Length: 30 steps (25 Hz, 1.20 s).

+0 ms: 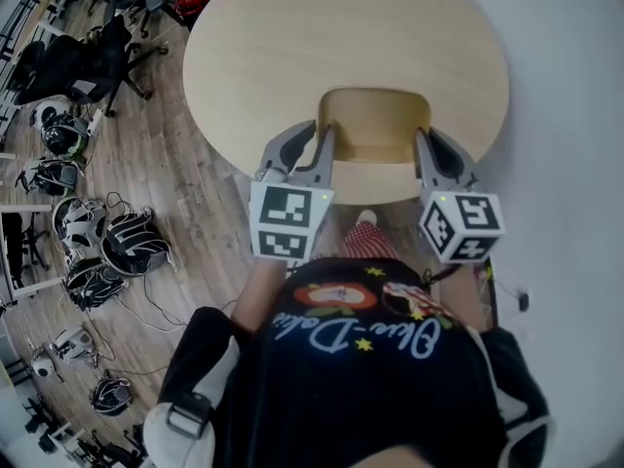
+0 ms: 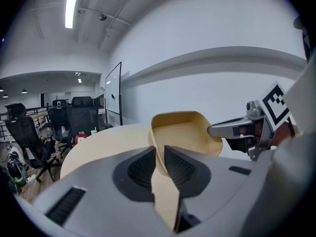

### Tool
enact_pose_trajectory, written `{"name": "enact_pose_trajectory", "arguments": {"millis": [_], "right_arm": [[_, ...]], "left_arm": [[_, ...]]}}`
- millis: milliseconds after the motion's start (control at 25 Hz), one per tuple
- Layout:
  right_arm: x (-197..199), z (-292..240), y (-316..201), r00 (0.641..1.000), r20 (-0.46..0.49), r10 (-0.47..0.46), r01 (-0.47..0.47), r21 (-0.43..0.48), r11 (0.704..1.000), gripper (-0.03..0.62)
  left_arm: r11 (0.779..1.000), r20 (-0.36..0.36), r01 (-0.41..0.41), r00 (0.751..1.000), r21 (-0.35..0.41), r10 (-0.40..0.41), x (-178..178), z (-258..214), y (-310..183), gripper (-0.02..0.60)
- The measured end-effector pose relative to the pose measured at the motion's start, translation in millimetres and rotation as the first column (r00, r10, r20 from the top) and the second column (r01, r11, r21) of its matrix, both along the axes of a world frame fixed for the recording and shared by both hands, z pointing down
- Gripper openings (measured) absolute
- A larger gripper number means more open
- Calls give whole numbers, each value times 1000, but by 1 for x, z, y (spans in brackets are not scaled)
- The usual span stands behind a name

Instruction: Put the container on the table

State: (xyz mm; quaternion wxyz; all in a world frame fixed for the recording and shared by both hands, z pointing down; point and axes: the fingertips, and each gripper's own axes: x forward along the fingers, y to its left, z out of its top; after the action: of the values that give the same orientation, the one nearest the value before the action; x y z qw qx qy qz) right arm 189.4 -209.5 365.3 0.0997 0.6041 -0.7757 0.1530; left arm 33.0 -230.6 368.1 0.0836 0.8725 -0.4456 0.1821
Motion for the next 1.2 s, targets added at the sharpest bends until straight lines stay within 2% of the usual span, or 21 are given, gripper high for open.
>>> {"name": "enact_pose_trajectory", "arguments": {"millis": [240, 600, 960, 1200], "right_arm": [[21, 8, -26, 998, 29, -54, 55, -20, 998, 29], [23, 28, -65, 991, 51, -127, 130, -66, 989, 32], [13, 65, -107, 993, 25, -113, 116, -156, 981, 32], [10, 86, -132, 994, 2, -105, 103, -219, 970, 32]], "left_arm": [[998, -27, 46, 999, -37, -47, 19, 2, -20, 44], [988, 15, 126, 992, -93, -125, 21, 18, -54, 37], [979, 52, 122, 992, -166, -115, 10, 60, -94, 37], [971, 45, 110, 994, -212, -103, 8, 81, -120, 37]]}}
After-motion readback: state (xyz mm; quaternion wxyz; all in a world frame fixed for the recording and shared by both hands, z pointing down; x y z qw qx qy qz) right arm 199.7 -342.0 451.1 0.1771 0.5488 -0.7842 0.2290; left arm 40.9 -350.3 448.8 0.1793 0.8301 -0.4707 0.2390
